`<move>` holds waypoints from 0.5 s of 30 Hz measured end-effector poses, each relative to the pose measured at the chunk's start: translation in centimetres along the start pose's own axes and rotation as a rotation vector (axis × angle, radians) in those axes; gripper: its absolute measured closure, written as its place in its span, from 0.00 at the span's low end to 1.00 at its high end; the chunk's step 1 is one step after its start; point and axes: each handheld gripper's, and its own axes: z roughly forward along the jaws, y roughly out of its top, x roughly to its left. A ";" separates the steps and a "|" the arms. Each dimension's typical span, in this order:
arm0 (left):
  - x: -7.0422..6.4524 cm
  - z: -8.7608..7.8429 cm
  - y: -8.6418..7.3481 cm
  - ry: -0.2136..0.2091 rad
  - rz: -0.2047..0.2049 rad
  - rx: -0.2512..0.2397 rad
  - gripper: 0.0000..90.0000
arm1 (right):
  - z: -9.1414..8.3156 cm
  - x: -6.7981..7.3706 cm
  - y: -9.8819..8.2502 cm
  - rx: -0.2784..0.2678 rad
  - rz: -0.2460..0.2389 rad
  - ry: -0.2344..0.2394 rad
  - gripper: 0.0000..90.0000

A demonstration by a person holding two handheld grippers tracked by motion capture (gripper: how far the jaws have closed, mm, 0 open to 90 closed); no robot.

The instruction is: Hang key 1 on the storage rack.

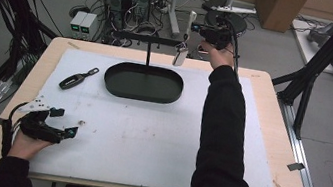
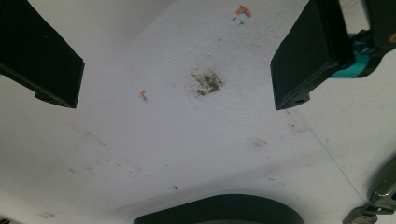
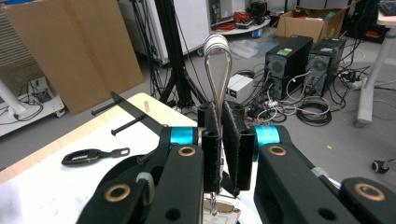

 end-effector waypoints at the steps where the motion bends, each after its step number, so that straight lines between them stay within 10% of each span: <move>1: 0.0 0.0 0.0 0.000 0.000 0.000 0.04 | 0.1 -0.1 0.0 0.000 -0.001 0.000 0.96; 9: 0.0 0.0 0.0 -0.003 -0.001 -0.002 0.04 | 0.5 -1.1 -1.7 0.113 0.071 -0.017 0.88; 15: 0.0 0.1 0.1 -0.009 0.005 -0.001 0.04 | 0.0 -1.4 -3.6 0.181 0.166 -0.044 0.43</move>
